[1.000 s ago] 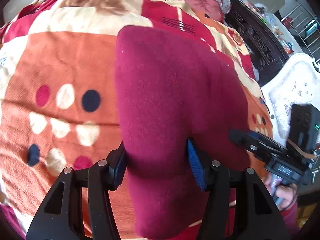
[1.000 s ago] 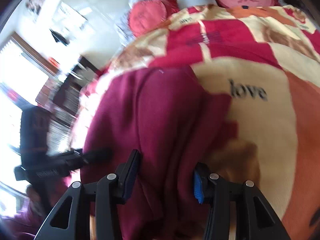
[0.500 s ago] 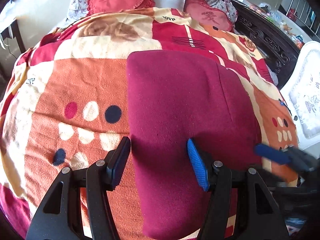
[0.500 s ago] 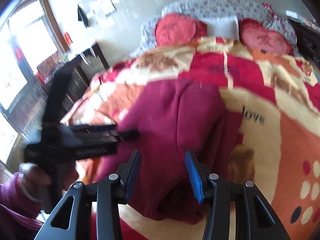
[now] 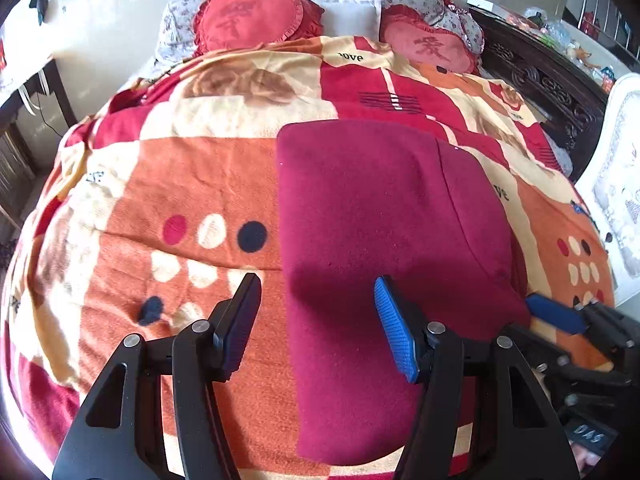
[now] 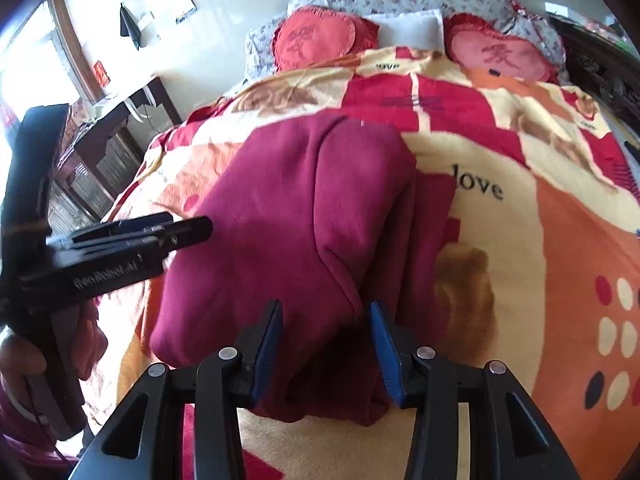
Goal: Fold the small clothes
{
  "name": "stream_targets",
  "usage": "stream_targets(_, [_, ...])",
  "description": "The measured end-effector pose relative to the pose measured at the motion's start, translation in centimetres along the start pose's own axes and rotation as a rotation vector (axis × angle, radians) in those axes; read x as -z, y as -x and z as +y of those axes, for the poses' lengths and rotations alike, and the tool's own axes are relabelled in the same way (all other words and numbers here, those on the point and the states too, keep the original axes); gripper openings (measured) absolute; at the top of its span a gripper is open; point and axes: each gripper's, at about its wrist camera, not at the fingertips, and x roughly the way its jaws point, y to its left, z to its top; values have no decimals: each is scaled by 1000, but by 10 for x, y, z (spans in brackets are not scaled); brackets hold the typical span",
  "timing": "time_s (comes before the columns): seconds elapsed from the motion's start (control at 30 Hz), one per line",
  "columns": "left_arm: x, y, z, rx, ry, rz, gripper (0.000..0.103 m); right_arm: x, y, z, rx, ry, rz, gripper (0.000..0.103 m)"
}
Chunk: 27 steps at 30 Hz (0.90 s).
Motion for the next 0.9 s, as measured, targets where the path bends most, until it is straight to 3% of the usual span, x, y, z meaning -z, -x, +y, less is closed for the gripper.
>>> stream_targets(0.07, [2, 1, -1, -5, -5, 7, 59, -2, 9, 4, 23, -10, -17, 48])
stream_targets(0.37, [8, 22, 10, 19, 52, -34, 59, -11, 18, 14, 100, -49, -41, 49])
stream_targets(0.77, [11, 34, 11, 17, 48, -53, 59, -15, 21, 20, 136, -60, -70, 52])
stream_targets(0.83, [11, 34, 10, 17, 47, -52, 59, -15, 21, 20, 133, -64, -69, 54])
stream_targets(0.9, [11, 34, 9, 14, 48, -51, 59, -15, 21, 19, 137, -70, -74, 63])
